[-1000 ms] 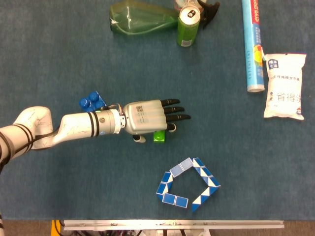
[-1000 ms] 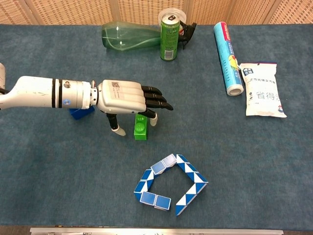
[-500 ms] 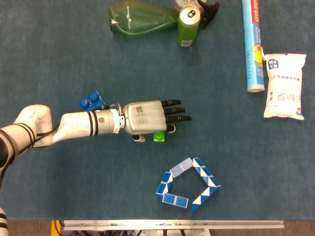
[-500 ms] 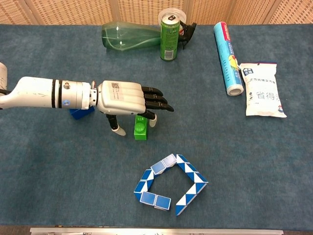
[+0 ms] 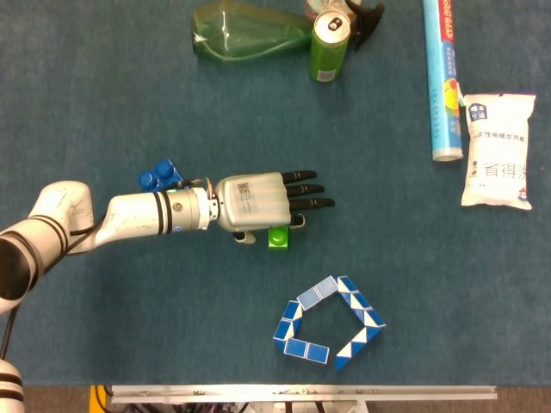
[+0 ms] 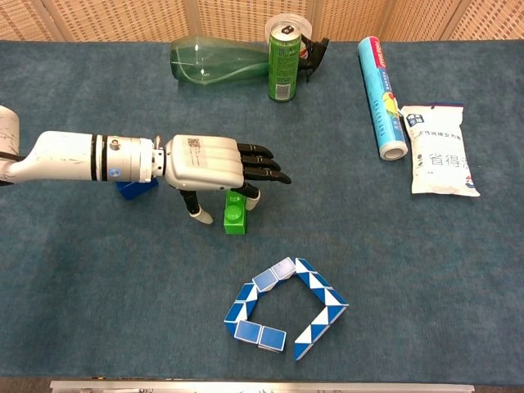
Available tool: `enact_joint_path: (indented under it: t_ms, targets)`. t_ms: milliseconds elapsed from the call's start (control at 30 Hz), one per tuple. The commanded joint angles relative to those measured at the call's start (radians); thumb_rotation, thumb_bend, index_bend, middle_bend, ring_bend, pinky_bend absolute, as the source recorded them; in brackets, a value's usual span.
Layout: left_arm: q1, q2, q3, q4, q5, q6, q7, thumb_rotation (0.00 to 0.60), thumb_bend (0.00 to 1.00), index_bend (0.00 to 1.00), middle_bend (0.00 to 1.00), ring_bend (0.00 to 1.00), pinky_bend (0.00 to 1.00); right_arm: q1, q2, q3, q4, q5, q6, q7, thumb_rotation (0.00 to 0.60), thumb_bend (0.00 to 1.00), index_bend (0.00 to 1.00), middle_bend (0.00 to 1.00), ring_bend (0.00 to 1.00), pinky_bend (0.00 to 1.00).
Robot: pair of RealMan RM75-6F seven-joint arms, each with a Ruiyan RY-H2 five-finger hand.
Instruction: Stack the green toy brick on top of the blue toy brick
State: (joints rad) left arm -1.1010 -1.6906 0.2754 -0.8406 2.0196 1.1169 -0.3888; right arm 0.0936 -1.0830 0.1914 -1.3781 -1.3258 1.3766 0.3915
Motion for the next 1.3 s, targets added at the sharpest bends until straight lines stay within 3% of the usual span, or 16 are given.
enact_joint_path:
  t_ms: [33, 433, 967, 1300]
  targets:
    - [0.003, -0.006, 0.005, 0.010, -0.003, 0.003, -0.004, 0.600, 0.14, 0.40, 0.00, 0.00, 0.05, 0.000, 0.000, 0.000, 0.000, 0.001, 0.000, 0.001, 0.600, 0.24, 0.43, 0.43, 0.33, 0.41]
    - [0.011, -0.007, 0.017, 0.014, -0.018, 0.012, -0.013, 0.600, 0.14, 0.46, 0.00, 0.00, 0.05, 0.002, 0.000, 0.001, 0.002, 0.004, -0.006, 0.000, 0.600, 0.24, 0.43, 0.43, 0.33, 0.41]
    - [0.009, 0.104, -0.004, -0.171, -0.077, -0.055, 0.095, 0.600, 0.14, 0.47, 0.00, 0.00, 0.05, 0.010, -0.004, -0.003, 0.001, 0.000, -0.021, -0.009, 0.600, 0.24, 0.43, 0.43, 0.33, 0.41]
    - [0.008, 0.085, -0.013, -0.193, -0.085, -0.077, 0.098, 0.600, 0.14, 0.47, 0.00, 0.00, 0.05, 0.009, -0.002, -0.002, 0.001, 0.002, -0.017, -0.008, 0.600, 0.24, 0.43, 0.43, 0.33, 0.41]
